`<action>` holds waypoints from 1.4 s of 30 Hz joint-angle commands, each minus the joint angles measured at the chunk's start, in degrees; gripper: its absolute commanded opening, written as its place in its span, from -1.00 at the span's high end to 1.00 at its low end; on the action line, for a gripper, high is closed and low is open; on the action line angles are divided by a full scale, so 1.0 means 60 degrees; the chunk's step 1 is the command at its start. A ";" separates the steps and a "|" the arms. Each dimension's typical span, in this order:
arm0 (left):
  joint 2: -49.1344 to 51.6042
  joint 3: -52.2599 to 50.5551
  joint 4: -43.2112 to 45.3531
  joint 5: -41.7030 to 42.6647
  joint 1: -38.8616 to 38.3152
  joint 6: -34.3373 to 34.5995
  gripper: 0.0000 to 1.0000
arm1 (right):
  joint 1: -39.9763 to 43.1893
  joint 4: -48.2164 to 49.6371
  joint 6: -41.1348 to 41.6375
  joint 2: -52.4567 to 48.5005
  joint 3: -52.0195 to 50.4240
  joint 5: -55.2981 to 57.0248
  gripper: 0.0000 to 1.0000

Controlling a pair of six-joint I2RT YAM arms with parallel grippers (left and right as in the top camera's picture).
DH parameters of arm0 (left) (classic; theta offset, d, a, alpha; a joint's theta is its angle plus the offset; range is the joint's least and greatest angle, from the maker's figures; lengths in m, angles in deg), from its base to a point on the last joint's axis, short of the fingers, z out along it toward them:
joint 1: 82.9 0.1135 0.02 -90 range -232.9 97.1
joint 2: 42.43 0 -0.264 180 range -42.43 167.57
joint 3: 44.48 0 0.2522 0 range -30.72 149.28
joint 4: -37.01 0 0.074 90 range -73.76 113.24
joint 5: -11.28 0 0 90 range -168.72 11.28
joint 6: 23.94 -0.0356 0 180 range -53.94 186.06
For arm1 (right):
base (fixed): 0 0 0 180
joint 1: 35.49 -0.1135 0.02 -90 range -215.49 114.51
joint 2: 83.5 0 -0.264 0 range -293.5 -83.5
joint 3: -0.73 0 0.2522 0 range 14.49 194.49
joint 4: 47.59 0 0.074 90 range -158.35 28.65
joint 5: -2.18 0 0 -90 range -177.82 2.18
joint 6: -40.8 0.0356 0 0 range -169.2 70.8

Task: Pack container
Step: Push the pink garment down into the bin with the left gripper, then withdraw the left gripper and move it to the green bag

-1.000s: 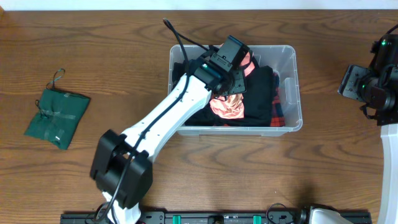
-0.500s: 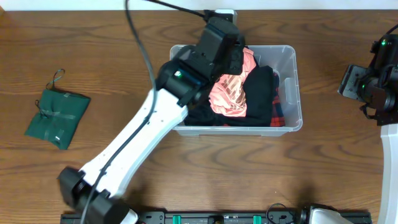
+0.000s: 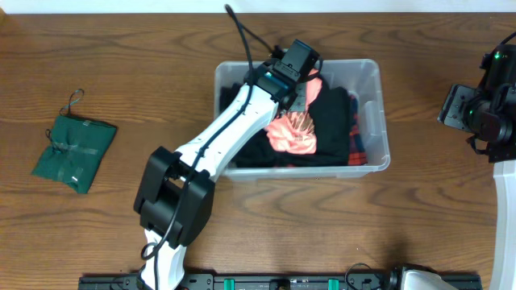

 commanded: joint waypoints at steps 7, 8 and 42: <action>-0.0197 -0.0510 -0.0328 0.0055 0.0280 0.0015 0.37 | 0.0040 -0.0011 -0.0073 -0.0011 0.0004 0.0095 -0.36; -0.0291 -0.0499 -0.0244 0.0051 0.0331 -0.0186 0.37 | 0.0040 -0.0015 -0.0073 -0.0011 0.0004 0.0095 -0.36; -0.1942 -0.1304 -0.3581 -0.3544 0.9147 -0.1024 0.08 | 0.0040 -0.0033 -0.0073 -0.0011 0.0004 0.0095 -0.36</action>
